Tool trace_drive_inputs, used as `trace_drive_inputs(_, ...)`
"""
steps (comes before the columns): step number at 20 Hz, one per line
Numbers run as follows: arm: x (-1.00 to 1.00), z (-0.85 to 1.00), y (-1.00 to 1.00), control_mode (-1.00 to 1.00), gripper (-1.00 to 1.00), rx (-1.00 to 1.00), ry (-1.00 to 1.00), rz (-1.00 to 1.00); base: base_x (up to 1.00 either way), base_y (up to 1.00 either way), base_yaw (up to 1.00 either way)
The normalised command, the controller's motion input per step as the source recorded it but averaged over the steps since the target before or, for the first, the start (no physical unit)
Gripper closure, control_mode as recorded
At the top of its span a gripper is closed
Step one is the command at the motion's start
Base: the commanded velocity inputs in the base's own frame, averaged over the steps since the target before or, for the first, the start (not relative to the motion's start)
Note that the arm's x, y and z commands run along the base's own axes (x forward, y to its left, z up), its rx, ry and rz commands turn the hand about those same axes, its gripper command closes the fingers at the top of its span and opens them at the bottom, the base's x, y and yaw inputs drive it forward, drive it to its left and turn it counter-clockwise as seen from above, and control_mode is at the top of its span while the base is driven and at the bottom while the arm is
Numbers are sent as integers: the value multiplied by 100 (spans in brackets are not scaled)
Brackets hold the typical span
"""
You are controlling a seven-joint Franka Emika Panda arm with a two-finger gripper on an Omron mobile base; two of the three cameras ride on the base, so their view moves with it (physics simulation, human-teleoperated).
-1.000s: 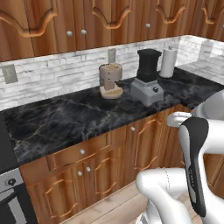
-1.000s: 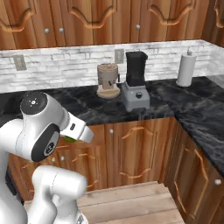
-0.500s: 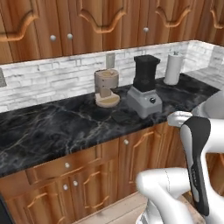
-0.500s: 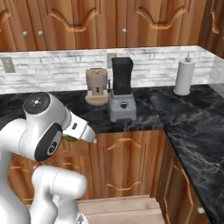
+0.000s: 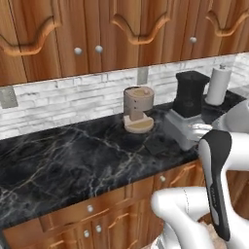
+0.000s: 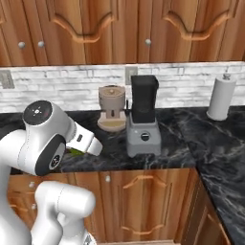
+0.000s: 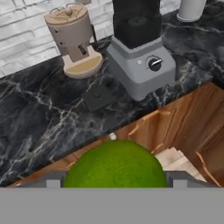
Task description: Grab the lime and garlic from the fridge, place them in the blender, close the lid, and turn on the blender to create a marinade.
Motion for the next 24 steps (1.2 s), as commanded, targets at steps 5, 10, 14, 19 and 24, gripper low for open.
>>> trace_drive_inputs(5, 0, 0, 0, 100, 100, 0, 0, 0, 57, 0, 20)
trace_drive_inputs(10, 0, 0, 0, 100, 100, 0, 0, 0, 44, -3, 7)
trace_drive_inputs(14, 0, 0, 0, 100, 100, 0, 0, 0, 44, -28, 13)
trace_drive_inputs(19, 0, 0, 0, 100, 100, 0, 0, 0, 14, -54, 20)
trace_drive_inputs(24, 0, 0, 0, 100, 100, 0, 0, 0, 0, -75, 21)
